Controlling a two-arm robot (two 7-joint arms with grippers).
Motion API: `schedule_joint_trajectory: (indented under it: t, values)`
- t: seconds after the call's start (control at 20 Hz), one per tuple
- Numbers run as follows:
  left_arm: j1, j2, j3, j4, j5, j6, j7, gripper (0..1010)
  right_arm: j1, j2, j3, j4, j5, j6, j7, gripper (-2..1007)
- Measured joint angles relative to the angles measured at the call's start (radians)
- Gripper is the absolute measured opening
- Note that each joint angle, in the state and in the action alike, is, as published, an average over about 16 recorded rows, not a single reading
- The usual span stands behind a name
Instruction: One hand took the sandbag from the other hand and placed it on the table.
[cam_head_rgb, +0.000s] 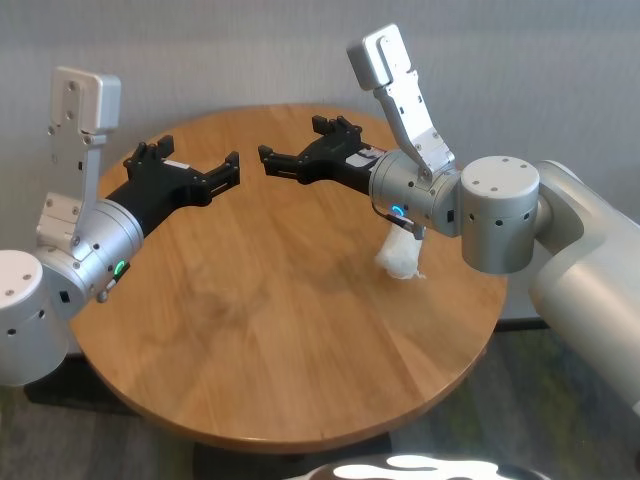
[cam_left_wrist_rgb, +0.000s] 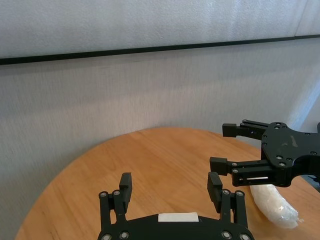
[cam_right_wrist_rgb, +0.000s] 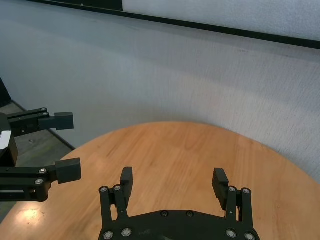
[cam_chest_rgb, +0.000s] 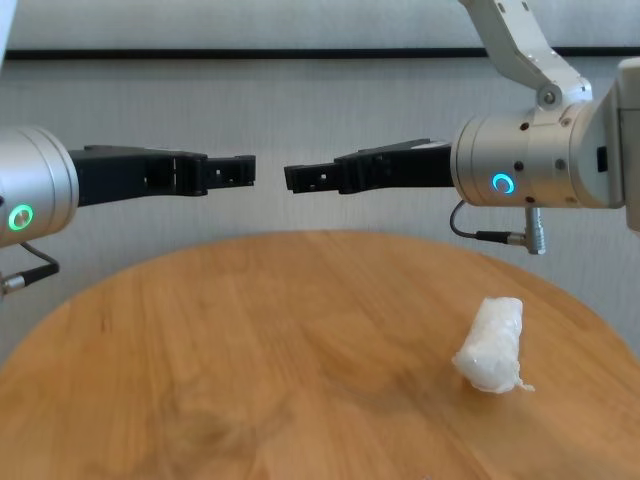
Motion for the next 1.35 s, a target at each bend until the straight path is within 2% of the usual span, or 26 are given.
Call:
schedule_joint_trajectory:
  t: [1.35]
  values:
    - [0.000, 0.000, 0.000, 0.000, 0.000, 0.000, 0.000, 1000, 0.000, 0.000, -0.002, 0.000, 0.002, -0.004, -0.001, 1001]
